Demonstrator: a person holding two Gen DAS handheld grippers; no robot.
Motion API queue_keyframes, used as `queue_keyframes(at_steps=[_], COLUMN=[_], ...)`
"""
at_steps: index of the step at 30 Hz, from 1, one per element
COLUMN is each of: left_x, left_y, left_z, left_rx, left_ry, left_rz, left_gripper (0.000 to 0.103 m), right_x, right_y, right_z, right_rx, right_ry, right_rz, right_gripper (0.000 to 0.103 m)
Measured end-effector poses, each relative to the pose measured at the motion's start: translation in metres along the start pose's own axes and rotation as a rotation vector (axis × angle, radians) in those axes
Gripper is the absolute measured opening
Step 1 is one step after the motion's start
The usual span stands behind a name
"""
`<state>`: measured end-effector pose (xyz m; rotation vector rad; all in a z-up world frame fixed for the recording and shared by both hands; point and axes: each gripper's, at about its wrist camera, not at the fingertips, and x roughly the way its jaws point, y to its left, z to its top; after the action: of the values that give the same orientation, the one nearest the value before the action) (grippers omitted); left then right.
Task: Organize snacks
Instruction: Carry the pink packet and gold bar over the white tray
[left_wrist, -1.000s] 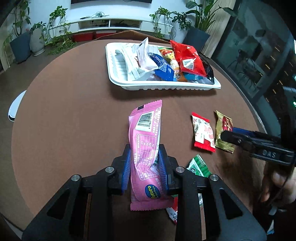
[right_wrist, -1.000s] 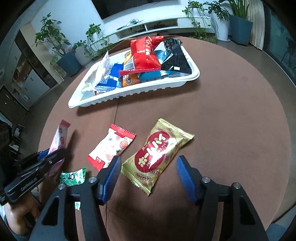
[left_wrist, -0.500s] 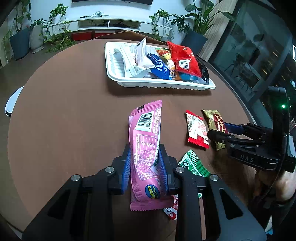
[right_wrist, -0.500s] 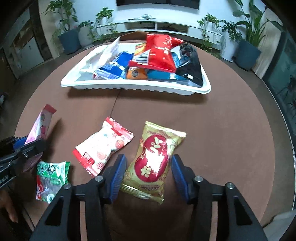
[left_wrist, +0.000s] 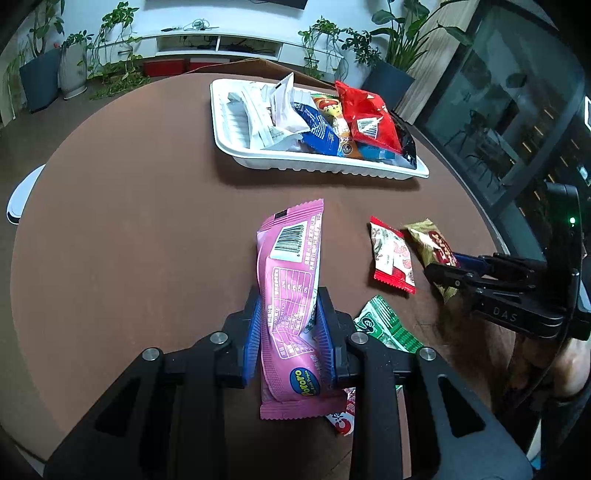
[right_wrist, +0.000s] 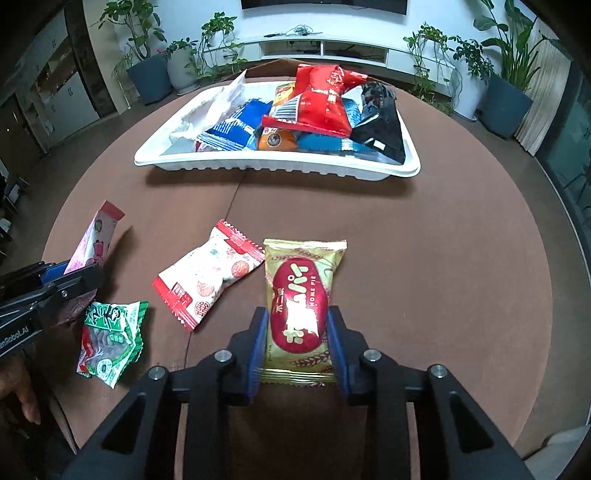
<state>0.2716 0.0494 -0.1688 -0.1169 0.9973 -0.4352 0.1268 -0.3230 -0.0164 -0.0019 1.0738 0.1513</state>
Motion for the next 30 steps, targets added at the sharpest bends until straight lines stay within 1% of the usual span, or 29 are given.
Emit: queue_keyframes(at_steps=[3, 9, 13, 16, 18, 19, 21, 24, 27, 30], left_x=[-0.002, -0.007, -0.014, -0.023, -0.03, -0.031, -0.037, -0.041, -0.04, -0.029], left_y=[0.002, 0.002, 0.004, 0.011, 0.016, 0.017, 0.02, 0.022, 0.018, 0.01], left_z=[0.0, 0.002, 0.01, 0.022, 0.037, 0.042, 0.062, 0.091, 0.128, 0.164], left_rx=[-0.011, -0.029, -0.046, -0.057, -0.06, -0.058, -0.05, -0.041, -0.029, -0.027], left_ry=[-0.008, -0.021, -0.04, -0.064, -0.087, -0.093, -0.116, -0.141, -0.159, -0.162], left_rz=[-0.013, -0.044, -0.066, -0.063, -0.056, -0.052, -0.04, -0.031, -0.041, -0.065], left_gripper=[0.025, 0.026, 0.025, 0.025, 0.025, 0.025, 0.025, 0.025, 0.025, 0.025], right_x=[-0.005, -0.029, -0.04, -0.045, -0.05, -0.054, -0.062, -0.076, -0.091, -0.098], right_y=[-0.007, -0.03, -0.064, -0.094, -0.109, -0.118, -0.13, -0.135, -0.117, -0.079], right_z=[-0.005, -0.011, -0.008, -0.001, 0.004, 0.01, 0.026, 0.053, 0.09, 0.131], right_rx=[0.027, 0.114, 0.22, 0.292, 0.326, 0.338, 0.352, 0.338, 0.277, 0.186], right_ry=[-0.013, -0.075, -0.11, -0.132, -0.152, -0.166, -0.197, -0.246, -0.296, -0.328], right_rz=[0.02, 0.088, 0.126, 0.132, 0.126, 0.117, 0.107, 0.104, 0.117, 0.161], right_gripper=[0.033, 0.033, 0.033, 0.033, 0.033, 0.033, 0.033, 0.033, 0.033, 0.033])
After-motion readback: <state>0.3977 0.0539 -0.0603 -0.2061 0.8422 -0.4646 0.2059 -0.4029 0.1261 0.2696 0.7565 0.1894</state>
